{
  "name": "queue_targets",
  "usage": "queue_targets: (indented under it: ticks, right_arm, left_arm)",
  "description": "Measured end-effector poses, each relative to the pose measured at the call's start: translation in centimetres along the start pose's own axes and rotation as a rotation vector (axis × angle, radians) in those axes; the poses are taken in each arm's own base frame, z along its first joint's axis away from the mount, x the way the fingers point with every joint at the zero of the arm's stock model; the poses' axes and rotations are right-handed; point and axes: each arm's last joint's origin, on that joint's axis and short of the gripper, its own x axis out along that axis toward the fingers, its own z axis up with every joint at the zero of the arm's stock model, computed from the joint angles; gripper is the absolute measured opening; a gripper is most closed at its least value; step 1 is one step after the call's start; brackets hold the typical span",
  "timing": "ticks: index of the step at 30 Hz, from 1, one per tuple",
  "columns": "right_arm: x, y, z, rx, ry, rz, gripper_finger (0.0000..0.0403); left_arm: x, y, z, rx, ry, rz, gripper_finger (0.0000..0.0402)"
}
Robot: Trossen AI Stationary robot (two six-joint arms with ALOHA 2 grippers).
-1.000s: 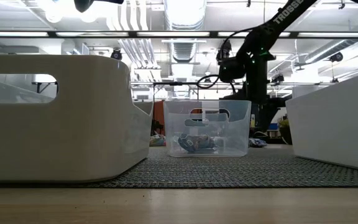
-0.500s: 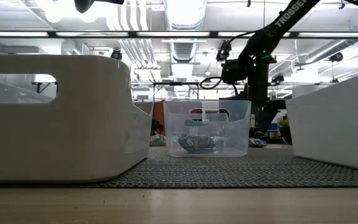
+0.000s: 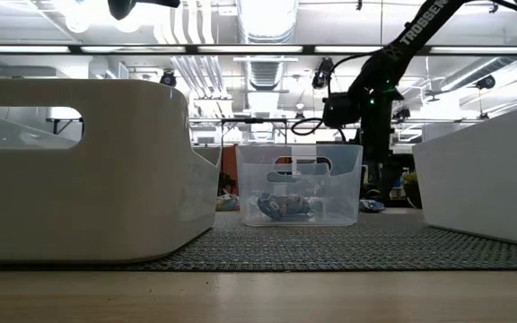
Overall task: Pick and place Granola Bars by type
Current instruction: Put the blue granola bar into the transparent bin
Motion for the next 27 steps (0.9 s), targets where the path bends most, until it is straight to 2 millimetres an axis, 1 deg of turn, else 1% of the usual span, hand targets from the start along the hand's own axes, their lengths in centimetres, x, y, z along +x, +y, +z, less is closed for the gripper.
queue_targets:
  ticks: [7, 27]
  right_arm:
    - [0.80, -0.36, -0.51, 0.011, 0.009, 0.003, 0.0245]
    - [0.98, -0.14, -0.33, 0.012, -0.001, 0.033, 0.0217]
  left_arm:
    - [0.03, 0.00, 0.00, 0.000, 0.001, 0.000, 0.0000]
    - [0.03, 0.00, 0.00, -0.001, 0.001, 0.001, 0.0000]
